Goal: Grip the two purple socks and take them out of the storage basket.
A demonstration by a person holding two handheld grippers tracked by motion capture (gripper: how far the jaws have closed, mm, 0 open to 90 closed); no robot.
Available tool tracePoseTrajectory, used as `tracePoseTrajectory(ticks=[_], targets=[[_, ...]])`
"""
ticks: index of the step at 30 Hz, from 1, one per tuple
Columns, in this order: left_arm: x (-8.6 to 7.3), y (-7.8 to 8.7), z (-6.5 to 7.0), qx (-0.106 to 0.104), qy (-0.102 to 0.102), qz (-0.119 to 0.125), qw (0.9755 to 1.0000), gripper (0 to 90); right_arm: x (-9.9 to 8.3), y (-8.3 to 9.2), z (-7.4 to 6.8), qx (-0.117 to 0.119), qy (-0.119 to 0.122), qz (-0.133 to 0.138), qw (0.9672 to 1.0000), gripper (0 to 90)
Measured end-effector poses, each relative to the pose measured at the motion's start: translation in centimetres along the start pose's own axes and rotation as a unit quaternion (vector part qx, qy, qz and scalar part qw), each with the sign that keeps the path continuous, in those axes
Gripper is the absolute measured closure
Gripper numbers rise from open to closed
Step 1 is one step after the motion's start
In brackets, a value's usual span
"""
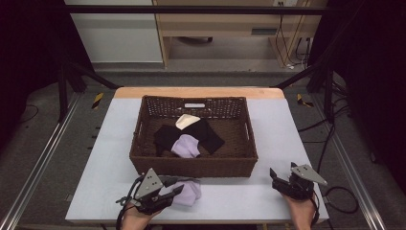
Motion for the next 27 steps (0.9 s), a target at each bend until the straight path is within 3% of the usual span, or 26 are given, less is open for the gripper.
tracePoseTrajectory(ticks=[14, 21, 27], targets=[[5.5, 1.3, -2.6, 0.028, 0.0, 0.063, 0.9976, 59.9, 0.0, -0.1, 0.0, -0.005, -0.001, -0.003, 1.0, 18.6], [8.6, 0.1, -5.3, 0.056, 0.004, 0.067, 0.9961, 59.4, 0.0, -0.1, 0.0, -0.005, 0.0, -0.004, 1.0, 18.7], [10.4, -1.8, -7.1, 0.075, 0.006, 0.058, 0.9955, 58.8, 0.0, -0.1, 0.0, -0.005, 0.0, -0.004, 1.0, 18.8]])
Point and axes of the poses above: each handheld gripper's, and its own axes: y roughly backward along the jaws, x roughly out of its top, z roughly to its right, the point moved 1 cm from there along -y, roughly forward along the jaws, and after that the axes turned 4 degrees about z, right-handed, at the moved point
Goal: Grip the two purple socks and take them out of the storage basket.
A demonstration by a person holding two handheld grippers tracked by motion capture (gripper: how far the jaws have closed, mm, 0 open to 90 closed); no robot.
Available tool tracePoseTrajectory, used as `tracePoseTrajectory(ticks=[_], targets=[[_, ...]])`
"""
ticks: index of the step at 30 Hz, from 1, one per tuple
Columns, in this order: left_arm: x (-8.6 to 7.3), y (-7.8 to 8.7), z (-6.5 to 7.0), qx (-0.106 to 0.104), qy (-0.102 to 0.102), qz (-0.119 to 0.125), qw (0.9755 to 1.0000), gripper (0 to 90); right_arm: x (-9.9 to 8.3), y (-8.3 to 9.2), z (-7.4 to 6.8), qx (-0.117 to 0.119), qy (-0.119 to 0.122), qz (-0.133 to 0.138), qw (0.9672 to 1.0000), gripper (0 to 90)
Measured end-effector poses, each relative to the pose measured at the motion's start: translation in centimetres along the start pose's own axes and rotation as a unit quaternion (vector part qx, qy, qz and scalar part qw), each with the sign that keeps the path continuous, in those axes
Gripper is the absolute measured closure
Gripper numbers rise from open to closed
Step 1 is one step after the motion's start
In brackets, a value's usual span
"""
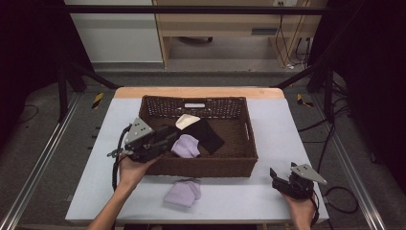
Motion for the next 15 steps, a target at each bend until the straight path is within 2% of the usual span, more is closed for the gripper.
tracePoseTrajectory(ticks=[3, 6, 8, 11, 13, 15], targets=[[0.8, -1.3, -0.7, 0.014, -0.005, 0.001, 0.9999, 58.3, 0.0, 0.0, 0.0, 0.0, 0.0, 0.0, 1.0, 18.8], [1.3, -2.6, -1.3, 0.024, 0.003, -0.001, 0.9997, 58.1, 0.0, 0.0, 0.0, 0.001, 0.001, -0.001, 1.0, 18.9], [1.4, -3.8, -1.7, 0.039, -0.01, -0.006, 0.9992, 57.4, 0.0, 0.0, 0.0, 0.002, 0.0, 0.0, 1.0, 19.1], [1.2, -5.4, -2.3, 0.048, -0.011, -0.017, 0.9987, 56.8, 0.0, 0.0, 0.0, 0.001, 0.001, 0.0, 1.0, 19.0], [0.9, -6.3, -2.5, 0.046, -0.013, -0.023, 0.9986, 56.4, 0.0, 0.0, 0.0, 0.002, 0.0, -0.001, 1.0, 19.0], [0.3, -7.5, -2.7, 0.053, -0.016, -0.039, 0.9977, 55.7, 0.0, 0.0, 0.0, 0.002, 0.0, 0.0, 1.0, 19.0]])
Point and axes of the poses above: each handheld gripper's, and its own axes: y roughly backward along the jaws, x roughly out of its top, z roughly to its right, the point moved 1 cm from there along -y, roughly forward along the jaws, and after that the axes turned 4 degrees about z, right-handed, at the moved point
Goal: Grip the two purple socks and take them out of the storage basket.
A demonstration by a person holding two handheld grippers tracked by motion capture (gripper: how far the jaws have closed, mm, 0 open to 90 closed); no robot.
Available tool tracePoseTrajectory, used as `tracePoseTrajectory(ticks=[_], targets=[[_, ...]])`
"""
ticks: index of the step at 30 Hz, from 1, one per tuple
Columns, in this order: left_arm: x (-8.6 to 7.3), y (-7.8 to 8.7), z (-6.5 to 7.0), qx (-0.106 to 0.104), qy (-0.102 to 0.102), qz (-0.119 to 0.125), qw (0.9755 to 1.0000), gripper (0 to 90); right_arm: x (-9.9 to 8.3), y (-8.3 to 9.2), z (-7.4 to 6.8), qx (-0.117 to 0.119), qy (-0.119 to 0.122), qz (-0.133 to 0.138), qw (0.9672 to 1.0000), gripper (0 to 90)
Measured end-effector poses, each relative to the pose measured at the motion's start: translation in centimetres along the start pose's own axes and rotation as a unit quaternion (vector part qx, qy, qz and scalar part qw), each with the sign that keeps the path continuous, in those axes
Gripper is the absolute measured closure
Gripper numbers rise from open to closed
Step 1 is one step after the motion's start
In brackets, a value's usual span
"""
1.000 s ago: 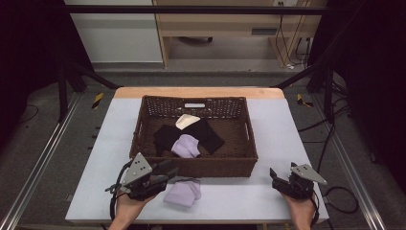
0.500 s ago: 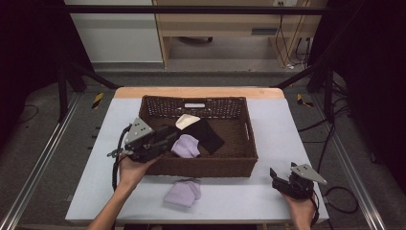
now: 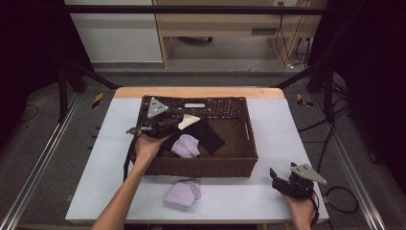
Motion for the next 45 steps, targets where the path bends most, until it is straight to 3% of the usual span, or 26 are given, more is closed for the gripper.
tracePoseTrajectory(ticks=[6, 12, 16, 20, 24, 32, 33, 37, 42, 44, 45], targets=[[-1.2, -2.2, 0.2, -0.008, 0.009, -0.038, 0.9992, 55.5, 0.0, 0.0, 0.0, 0.0, -0.001, 0.0, 1.0, 19.0], [-1.8, -3.2, 0.6, -0.01, -0.008, -0.071, 0.9974, 54.8, 0.0, 0.0, 0.0, 0.001, 0.0, -0.001, 1.0, 19.0], [-2.3, -3.9, 0.6, -0.01, -0.009, -0.106, 0.9943, 52.5, 0.0, 0.0, 0.0, 0.001, 0.001, -0.002, 1.0, 19.0], [-2.6, -4.4, 0.8, -0.007, -0.025, -0.14, 0.9898, 50.7, 0.0, 0.0, 0.0, 0.0, 0.001, -0.002, 1.0, 19.0], [-3.1, -5.2, 0.9, -0.009, -0.026, -0.183, 0.9828, 48.7, 0.0, 0.0, 0.0, 0.001, 0.0, -0.004, 1.0, 18.9], [-3.7, -6.1, 1.3, -0.003, -0.049, -0.234, 0.971, 46.0, 0.0, 0.0, -0.1, 0.001, 0.001, -0.002, 1.0, 18.9], [-3.7, -6.2, 1.3, -0.004, -0.049, -0.237, 0.9702, 45.9, 0.0, 0.0, -0.1, 0.0, 0.001, -0.002, 1.0, 18.9], [-4.1, -6.6, 1.4, -0.004, -0.046, -0.265, 0.9633, 43.3, 0.0, 0.0, -0.1, 0.0, 0.001, -0.002, 1.0, 18.9], [-4.5, -7.0, 1.3, -0.016, -0.033, -0.3, 0.9534, 44.8, 0.0, 0.0, -0.1, 0.0, 0.002, -0.002, 1.0, 18.9], [-4.7, -7.2, 1.3, -0.023, -0.022, -0.32, 0.947, 51.1, 0.0, 0.0, -0.1, 0.0, 0.002, -0.002, 1.0, 18.9], [-4.7, -7.2, 1.3, -0.025, -0.019, -0.325, 0.945, 54.5, 0.0, 0.0, -0.1, 0.0, 0.003, -0.002, 1.0, 18.9]])
Point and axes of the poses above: each handheld gripper's, and its own axes: y roughly backward along the jaws, x roughly out of its top, z roughly to its right, the point moved 1 cm from there along -y, roughly forward along the jaws, and after that the axes turned 4 degrees about z, right-handed, at the moved point
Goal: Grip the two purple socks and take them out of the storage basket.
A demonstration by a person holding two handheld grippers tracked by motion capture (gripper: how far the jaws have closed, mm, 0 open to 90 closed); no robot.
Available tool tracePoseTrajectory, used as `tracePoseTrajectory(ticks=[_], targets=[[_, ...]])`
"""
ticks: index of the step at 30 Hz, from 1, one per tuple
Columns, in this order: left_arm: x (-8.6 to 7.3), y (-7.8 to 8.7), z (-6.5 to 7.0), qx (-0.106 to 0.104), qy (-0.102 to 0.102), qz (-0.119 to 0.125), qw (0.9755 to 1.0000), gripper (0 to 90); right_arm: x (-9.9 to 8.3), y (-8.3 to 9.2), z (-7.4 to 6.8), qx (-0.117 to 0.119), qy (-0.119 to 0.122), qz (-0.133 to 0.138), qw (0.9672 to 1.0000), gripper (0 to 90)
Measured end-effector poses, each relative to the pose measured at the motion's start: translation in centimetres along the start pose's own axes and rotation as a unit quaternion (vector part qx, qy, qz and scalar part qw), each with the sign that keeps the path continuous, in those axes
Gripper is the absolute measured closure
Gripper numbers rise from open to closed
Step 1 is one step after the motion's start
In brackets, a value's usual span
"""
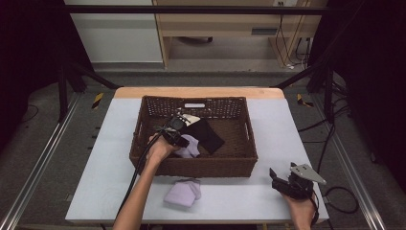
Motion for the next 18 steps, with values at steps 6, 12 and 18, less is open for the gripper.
tracePoseTrajectory(ticks=[6, 12, 18], targets=[[0.0, 0.1, -0.2, -0.012, 0.014, -0.013, 0.9997, 80.1, 0.0, 0.0, 0.0, 0.0, 0.001, 0.0, 1.0, 18.9], [0.1, 0.8, -0.2, -0.008, 0.01, 0.015, 0.9998, 85.3, 0.0, 0.0, 0.0, -0.001, 0.001, 0.001, 1.0, 19.0], [0.1, 2.5, -0.1, -0.006, 0.007, 0.104, 0.9945, 85.4, 0.0, 0.0, 0.0, -0.001, 0.0, 0.001, 1.0, 18.9]])
Point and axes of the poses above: each handheld gripper's, and its own axes: y roughly backward along the jaws, x roughly out of its top, z roughly to its right, the point moved 1 cm from there along -y, roughly forward along the jaws, and after that the axes turned 4 degrees about z, right-handed, at the moved point
